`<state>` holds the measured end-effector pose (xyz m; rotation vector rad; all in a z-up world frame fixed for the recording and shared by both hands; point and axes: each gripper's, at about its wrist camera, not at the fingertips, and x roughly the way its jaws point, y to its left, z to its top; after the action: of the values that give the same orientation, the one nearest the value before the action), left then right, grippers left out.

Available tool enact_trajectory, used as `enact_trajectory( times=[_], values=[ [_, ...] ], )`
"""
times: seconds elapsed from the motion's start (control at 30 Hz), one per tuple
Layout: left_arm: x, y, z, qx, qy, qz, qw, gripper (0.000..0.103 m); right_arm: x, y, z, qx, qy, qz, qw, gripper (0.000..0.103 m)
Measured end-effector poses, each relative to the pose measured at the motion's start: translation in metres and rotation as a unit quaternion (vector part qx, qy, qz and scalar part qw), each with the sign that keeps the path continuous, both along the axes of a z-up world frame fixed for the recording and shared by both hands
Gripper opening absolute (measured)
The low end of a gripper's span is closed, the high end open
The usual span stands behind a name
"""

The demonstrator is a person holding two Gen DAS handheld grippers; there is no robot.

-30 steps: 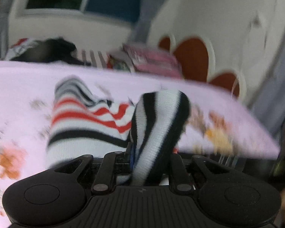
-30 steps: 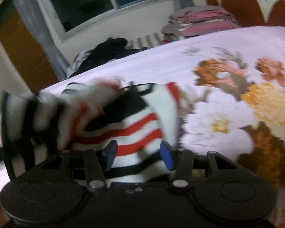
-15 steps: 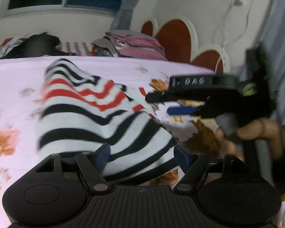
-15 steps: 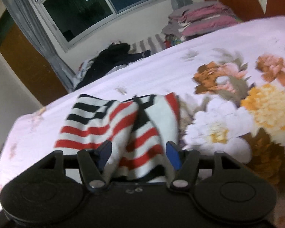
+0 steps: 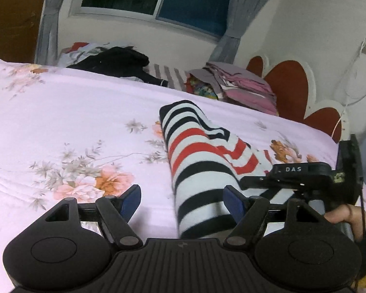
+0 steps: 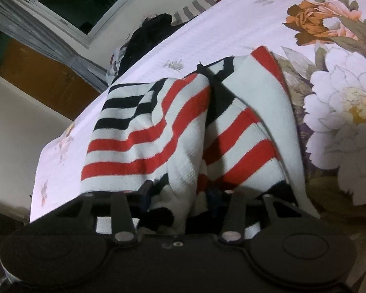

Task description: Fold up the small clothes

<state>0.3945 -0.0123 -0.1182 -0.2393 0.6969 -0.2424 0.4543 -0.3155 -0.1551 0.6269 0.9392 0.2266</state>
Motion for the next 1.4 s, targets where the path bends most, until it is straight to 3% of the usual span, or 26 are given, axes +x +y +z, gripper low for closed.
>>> enact_trajectory(
  times=[0.03, 0.07, 0.2, 0.43, 0.63, 0.77, 1.1, 1.4],
  values=[
    [0.002, -0.001, -0.002, 0.0, 0.0, 0.001, 1.0, 0.073, 0.0, 0.002, 0.002, -0.001, -0.006, 0.004, 1.0, 0.026],
    [0.002, -0.001, -0.003, 0.0, 0.0, 0.001, 1.0, 0.073, 0.0, 0.004, 0.004, 0.002, -0.01, 0.01, 1.0, 0.022],
    [0.019, -0.011, -0.007, -0.011, 0.003, 0.002, 0.9999, 0.073, -0.007, 0.015, 0.022, -0.041, -0.051, 0.023, 0.998, 0.019],
    [0.034, -0.038, -0.003, -0.019, -0.011, -0.025, 0.9995, 0.073, -0.02, 0.004, 0.064, -0.154, -0.138, 0.034, 0.978, 0.018],
    [0.043, -0.068, -0.022, -0.012, 0.023, -0.057, 0.998, 0.073, -0.02, -0.025, 0.03, -0.144, -0.083, 0.004, 0.986, 0.019],
    [0.049, -0.078, -0.038, 0.008, 0.05, -0.064, 0.9966, 0.073, -0.022, -0.03, 0.014, -0.144, -0.072, -0.006, 0.987, 0.02],
    [0.052, -0.074, -0.047, 0.0, 0.063, -0.06, 0.9962, 0.073, -0.056, -0.041, 0.028, -0.118, -0.066, -0.007, 0.991, 0.039],
    [0.053, -0.074, -0.049, -0.001, 0.069, -0.06, 0.9958, 0.074, -0.092, -0.05, 0.023, -0.101, -0.044, -0.006, 0.994, 0.036]
  ],
)
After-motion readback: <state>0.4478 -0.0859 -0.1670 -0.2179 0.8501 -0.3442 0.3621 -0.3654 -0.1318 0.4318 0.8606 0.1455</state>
